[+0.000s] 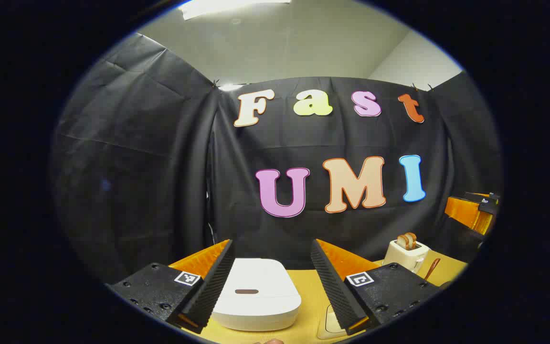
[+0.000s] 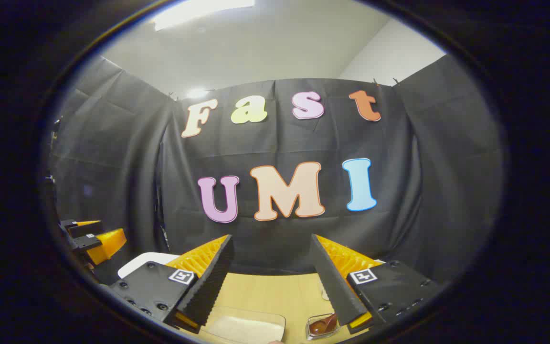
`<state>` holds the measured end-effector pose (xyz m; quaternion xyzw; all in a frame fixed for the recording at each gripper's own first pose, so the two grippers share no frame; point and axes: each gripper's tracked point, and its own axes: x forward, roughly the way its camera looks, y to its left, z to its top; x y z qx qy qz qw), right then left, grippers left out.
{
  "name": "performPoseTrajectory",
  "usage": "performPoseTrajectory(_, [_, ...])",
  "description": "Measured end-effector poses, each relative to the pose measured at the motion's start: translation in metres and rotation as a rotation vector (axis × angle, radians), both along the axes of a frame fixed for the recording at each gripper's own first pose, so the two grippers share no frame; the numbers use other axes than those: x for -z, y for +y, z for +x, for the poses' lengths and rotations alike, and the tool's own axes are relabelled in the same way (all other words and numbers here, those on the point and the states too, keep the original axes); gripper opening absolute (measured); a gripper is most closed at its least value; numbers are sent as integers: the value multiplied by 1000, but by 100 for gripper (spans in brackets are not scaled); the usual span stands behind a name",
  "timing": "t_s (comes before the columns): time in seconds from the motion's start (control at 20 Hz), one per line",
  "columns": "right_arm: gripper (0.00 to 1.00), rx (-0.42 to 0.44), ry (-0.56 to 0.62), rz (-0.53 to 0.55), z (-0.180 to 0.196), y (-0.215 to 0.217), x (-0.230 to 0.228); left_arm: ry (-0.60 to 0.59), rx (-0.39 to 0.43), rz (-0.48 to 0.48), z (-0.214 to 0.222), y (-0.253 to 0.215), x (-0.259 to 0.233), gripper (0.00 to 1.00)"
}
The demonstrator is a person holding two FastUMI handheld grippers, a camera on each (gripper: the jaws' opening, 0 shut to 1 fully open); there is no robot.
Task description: Close the left gripper, press the button to open the rice cooker; take a wooden spoon from the chopstick holder with the right hand, scoop a spoonful of rice and pour it into the rice cooker, then put the wooden spoon back into the chopstick holder.
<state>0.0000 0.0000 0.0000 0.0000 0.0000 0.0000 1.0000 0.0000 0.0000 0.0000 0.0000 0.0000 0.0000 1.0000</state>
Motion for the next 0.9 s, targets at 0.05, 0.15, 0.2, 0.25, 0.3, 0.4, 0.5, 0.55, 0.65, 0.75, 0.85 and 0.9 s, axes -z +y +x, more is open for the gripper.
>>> performPoseTrajectory(0.05, [100,2,0,0,0,-2,0,3,6,3,0,-2,0,94])
performPoseTrajectory(0.15, [98,11,2,-3,1,-5,1,2,16,6,0,-5,-1,94])
performPoseTrajectory(0.2, [98,10,1,-4,0,-6,1,-2,21,6,-1,-7,-2,94])
performPoseTrajectory(0.25, [99,9,1,-4,0,-6,1,-3,24,5,-1,-7,-4,94])
performPoseTrajectory(0.3, [99,11,4,-3,-1,-8,2,-5,23,5,-2,-8,-2,92])
performPoseTrajectory(0.4, [100,12,10,-1,-2,-9,3,-11,10,9,-3,-4,-4,92])
performPoseTrajectory(0.5, [100,13,8,-3,-2,-10,2,-18,1,16,-6,0,-5,92])
performPoseTrajectory(0.55, [100,11,11,-6,-3,-9,4,-16,0,18,-7,0,-4,92])
performPoseTrajectory(0.65, [100,9,14,1,-5,-9,5,-10,-2,21,-8,1,-4,94])
performPoseTrajectory(0.75, [100,14,12,5,-5,-12,4,-8,-6,20,-9,1,-3,94])
performPoseTrajectory(0.85, [100,16,15,6,-5,-13,5,-10,-14,21,-9,2,-3,94])
performPoseTrajectory(0.9, [100,17,18,8,-5,-14,7,-9,-15,23,-8,3,-2,94])
